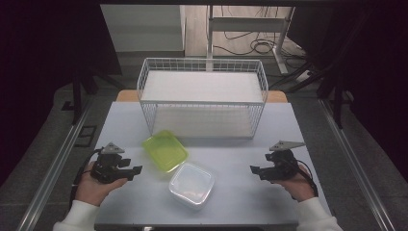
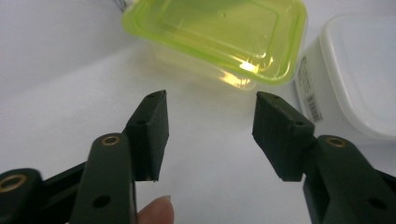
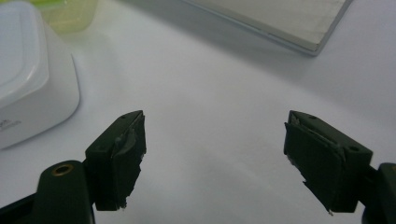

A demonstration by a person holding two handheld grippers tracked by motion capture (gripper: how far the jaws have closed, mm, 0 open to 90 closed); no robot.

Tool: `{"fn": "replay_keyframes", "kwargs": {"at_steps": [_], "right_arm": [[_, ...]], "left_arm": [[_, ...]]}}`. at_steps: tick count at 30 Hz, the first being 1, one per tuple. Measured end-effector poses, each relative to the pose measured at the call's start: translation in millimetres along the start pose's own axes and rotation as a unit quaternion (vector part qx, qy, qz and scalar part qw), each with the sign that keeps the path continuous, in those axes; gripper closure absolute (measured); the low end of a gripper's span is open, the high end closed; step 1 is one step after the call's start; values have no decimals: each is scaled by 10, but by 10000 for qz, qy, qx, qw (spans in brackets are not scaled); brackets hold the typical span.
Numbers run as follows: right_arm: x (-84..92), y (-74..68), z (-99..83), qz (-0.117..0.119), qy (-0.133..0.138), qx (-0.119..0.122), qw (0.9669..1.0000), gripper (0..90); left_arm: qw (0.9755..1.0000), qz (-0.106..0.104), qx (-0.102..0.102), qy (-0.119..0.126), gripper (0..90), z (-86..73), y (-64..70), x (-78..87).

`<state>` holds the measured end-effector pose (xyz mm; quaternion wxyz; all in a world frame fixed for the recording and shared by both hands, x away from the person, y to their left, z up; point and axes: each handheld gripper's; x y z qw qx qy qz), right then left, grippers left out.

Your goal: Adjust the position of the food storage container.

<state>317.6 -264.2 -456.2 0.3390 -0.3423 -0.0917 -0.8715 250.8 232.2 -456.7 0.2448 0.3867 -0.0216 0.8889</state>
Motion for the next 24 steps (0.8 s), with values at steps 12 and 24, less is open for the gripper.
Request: {"fn": "replay_keyframes", "kwargs": {"at_steps": [12,24], "right_arm": [[51,-23,-6,-49,-25,19,10000,213],[14,-35,-62,-101,-189,30,9998,214]], "left_arm": [[9972,-277,-398,-565,584,-23,164,-208],[9922,-479,-487,-1041,896,1,241,-405]]}}
Point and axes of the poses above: each handheld gripper's, and its own axes: x roughly backward along the jaws, z roughly out of its top, y roughly to its right, and after that the axes turned 6 degrees about y, right-handed
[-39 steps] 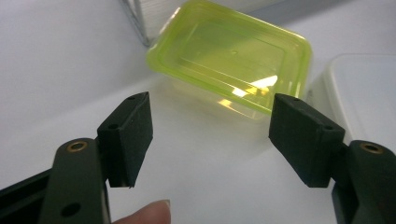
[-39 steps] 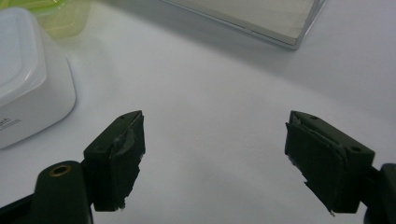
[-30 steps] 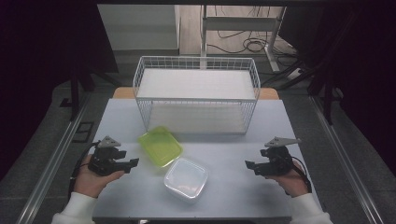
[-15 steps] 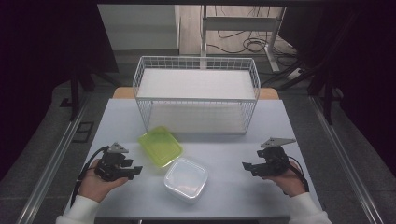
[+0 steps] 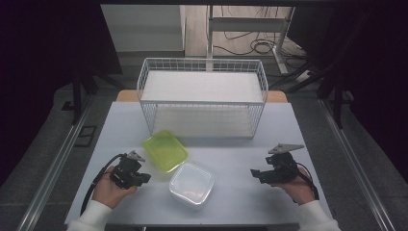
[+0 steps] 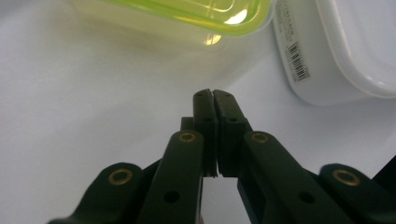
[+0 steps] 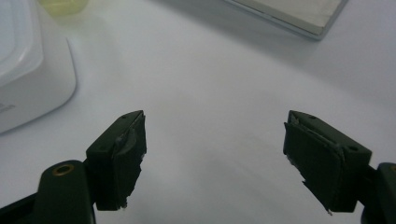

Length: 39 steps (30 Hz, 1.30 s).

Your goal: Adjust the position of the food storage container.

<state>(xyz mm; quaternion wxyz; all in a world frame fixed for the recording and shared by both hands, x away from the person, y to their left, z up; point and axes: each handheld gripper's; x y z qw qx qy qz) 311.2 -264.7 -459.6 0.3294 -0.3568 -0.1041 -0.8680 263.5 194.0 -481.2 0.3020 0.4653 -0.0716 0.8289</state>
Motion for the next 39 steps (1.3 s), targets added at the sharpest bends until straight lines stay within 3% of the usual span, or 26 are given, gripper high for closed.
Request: {"fn": "replay_keyframes", "kwargs": {"at_steps": [6,16,30,39], "right_arm": [[35,26,-19,-79,27,-78,9999,214],[65,23,-49,-128,0,-105,9999,213],[56,43,-52,-191,-22,-61,9998,213],[42,45,-51,-204,-37,-28,9998,211]], "left_arm": [[9998,-83,-94,-142,899,59,24,-123],[9997,-71,-70,-243,899,192,30,-277],[9997,-43,185,-132,900,352,29,-413],[9997,-54,235,-72,900,449,42,-495]]}}
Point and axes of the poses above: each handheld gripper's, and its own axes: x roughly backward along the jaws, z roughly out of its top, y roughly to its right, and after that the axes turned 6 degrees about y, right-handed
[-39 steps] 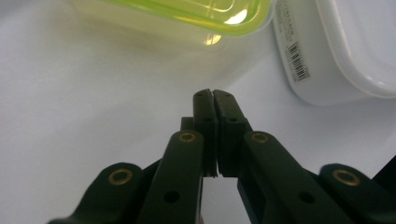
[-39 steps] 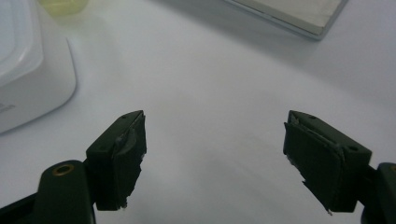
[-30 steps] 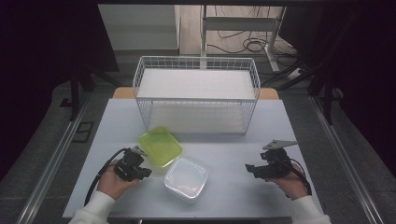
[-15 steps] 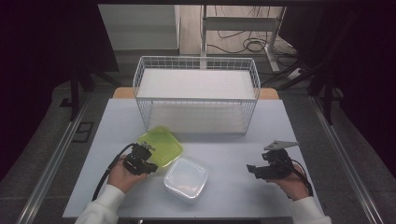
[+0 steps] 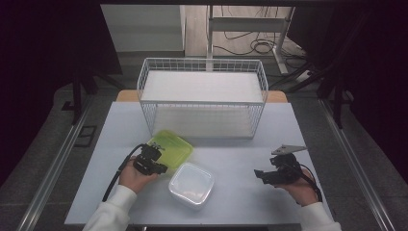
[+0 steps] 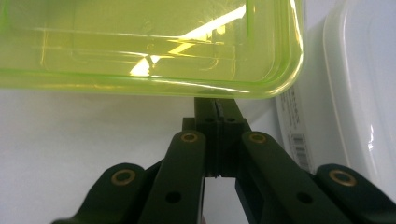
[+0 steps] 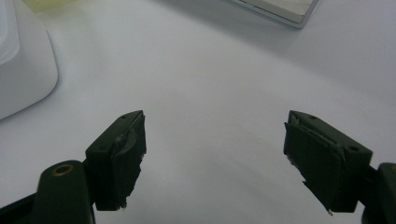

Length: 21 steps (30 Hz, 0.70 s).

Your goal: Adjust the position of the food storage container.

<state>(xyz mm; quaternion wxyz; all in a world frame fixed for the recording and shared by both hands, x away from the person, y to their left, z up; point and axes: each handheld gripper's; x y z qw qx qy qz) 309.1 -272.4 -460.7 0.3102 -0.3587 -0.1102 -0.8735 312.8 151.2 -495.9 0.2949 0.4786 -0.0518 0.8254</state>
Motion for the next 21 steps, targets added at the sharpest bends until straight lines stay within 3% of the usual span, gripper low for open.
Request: {"fn": "replay_keyframes", "kwargs": {"at_steps": [15,18,20,21], "right_arm": [[-4,14,-18,-36,-50,14,10000,210],[-4,19,-25,-32,-58,7,10000,210],[2,20,-28,-35,-62,2,10000,209],[2,20,-28,-35,-62,2,10000,209]], "left_arm": [[10000,-25,11,43,900,135,61,-116],[10000,-44,-24,59,900,116,64,-64],[9997,-2,-1,237,900,68,-1,118],[9997,-2,-1,237,900,68,-1,118]]}}
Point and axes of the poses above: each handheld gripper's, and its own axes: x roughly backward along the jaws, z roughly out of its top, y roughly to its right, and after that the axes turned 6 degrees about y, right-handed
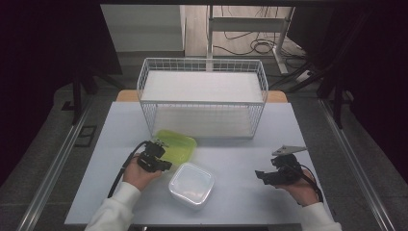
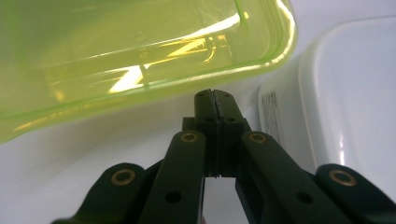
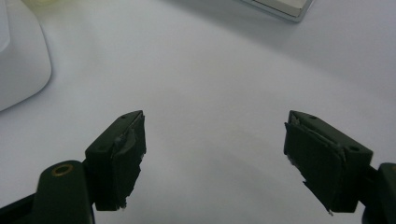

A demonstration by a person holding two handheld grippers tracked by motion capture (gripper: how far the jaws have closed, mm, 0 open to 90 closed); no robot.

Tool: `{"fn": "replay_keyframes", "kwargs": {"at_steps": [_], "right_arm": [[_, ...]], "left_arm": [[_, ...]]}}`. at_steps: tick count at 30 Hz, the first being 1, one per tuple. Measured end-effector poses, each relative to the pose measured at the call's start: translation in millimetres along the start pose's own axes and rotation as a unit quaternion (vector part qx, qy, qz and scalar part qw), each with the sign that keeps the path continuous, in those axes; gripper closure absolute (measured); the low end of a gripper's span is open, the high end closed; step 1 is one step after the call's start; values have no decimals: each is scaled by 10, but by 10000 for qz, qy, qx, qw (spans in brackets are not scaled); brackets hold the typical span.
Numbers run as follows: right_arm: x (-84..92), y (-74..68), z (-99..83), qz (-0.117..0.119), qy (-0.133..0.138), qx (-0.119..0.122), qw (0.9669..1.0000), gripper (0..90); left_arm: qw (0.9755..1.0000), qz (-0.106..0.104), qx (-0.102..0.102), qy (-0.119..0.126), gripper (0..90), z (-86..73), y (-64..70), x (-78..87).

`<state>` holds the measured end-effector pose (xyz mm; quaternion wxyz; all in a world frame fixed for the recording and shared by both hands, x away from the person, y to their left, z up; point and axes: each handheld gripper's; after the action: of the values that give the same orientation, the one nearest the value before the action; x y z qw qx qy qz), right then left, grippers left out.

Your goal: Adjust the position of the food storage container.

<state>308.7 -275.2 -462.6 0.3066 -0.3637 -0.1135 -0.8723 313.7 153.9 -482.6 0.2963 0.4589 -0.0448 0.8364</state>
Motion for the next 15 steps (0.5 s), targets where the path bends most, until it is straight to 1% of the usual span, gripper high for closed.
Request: {"fn": "replay_keyframes", "kwargs": {"at_steps": [1,2,4,5,6,7,8,9,10,12,13,14,15], "right_arm": [[6,9,-1,-13,21,2,10000,209],[10,14,-2,-21,24,-7,10000,209],[12,21,-1,-35,20,-14,10000,209],[12,21,-1,-35,20,-14,10000,209],[8,14,4,-31,11,-21,10000,209],[8,14,4,-31,11,-21,10000,209],[2,6,13,-25,22,-12,10000,209],[0,0,18,-18,11,-13,10000,209],[-4,-4,21,-18,19,2,10000,209],[-9,-8,26,-20,3,14,10000,209],[-11,-8,26,-21,-2,18,10000,209],[-14,-5,25,-26,-6,26,10000,209],[-14,-5,25,-26,-6,26,10000,209]], "left_arm": [[9998,94,106,141,900,-21,-119,168],[9994,198,191,226,900,-28,-188,240],[9981,387,351,318,900,-34,-341,355],[9981,387,351,318,900,-34,-341,355],[9965,564,488,378,900,-29,-485,418],[9965,564,488,378,900,-29,-485,418],[9945,681,685,398,900,-25,-635,424],[9935,728,772,402,900,-24,-703,408],[9933,745,801,373,900,-21,-768,387],[9925,775,878,360,900,-7,-857,327],[9923,783,899,339,900,2,-887,294],[9926,772,885,294,900,11,-913,261],[9926,772,885,294,900,11,-913,261]]}}
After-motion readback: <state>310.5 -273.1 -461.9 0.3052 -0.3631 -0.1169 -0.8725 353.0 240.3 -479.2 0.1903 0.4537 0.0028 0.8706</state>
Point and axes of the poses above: each handheld gripper's, and its own axes: x roughly backward along the jaws, z roughly out of its top, y roughly to its right, and after that the axes turned 6 degrees about y, right-handed
